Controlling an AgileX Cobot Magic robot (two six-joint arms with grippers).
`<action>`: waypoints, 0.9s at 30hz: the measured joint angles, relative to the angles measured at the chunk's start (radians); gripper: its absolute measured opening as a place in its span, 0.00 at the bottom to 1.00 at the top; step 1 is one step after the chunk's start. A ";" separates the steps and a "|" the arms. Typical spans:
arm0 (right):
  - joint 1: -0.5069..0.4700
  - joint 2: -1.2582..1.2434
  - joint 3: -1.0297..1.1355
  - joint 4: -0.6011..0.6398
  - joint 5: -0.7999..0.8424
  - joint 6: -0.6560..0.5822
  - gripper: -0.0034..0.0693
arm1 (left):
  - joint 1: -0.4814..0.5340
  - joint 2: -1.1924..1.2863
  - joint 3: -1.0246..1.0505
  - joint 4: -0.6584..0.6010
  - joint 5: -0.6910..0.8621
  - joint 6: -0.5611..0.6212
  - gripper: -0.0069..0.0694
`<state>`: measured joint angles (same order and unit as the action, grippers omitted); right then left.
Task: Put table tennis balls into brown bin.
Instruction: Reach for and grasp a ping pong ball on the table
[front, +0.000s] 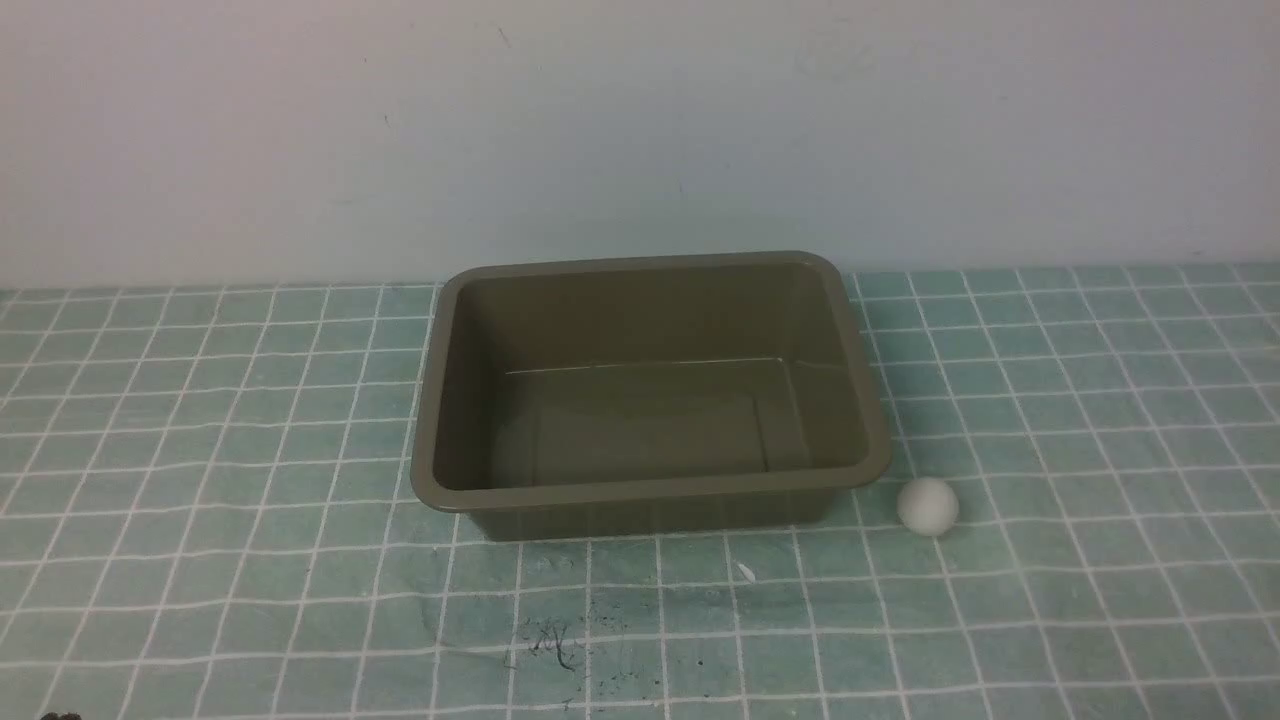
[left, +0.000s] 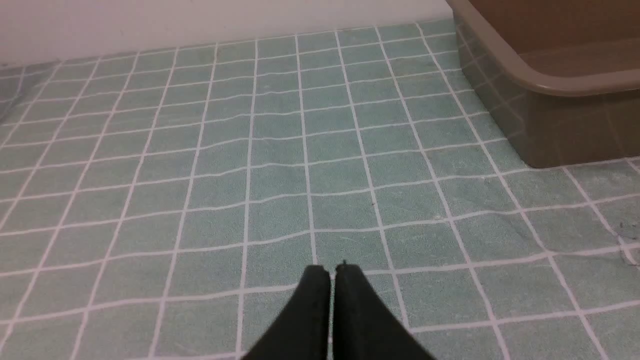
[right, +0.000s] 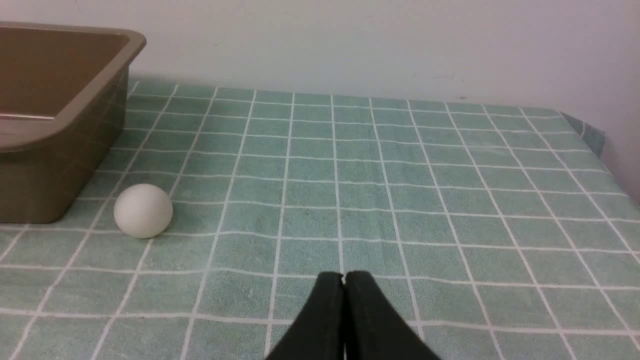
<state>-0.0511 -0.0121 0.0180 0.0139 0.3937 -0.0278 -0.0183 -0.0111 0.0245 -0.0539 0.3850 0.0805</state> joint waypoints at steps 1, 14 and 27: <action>0.000 0.000 0.000 0.000 0.000 0.000 0.03 | 0.000 0.000 0.000 0.000 0.000 0.000 0.09; 0.000 0.000 0.000 0.000 0.000 0.000 0.03 | 0.000 0.000 0.000 0.000 0.000 0.000 0.09; 0.017 0.000 0.011 0.202 -0.169 0.095 0.03 | 0.000 0.000 0.000 0.000 0.000 0.000 0.09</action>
<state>-0.0345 -0.0121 0.0291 0.2157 0.2251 0.0676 -0.0183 -0.0111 0.0245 -0.0539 0.3850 0.0805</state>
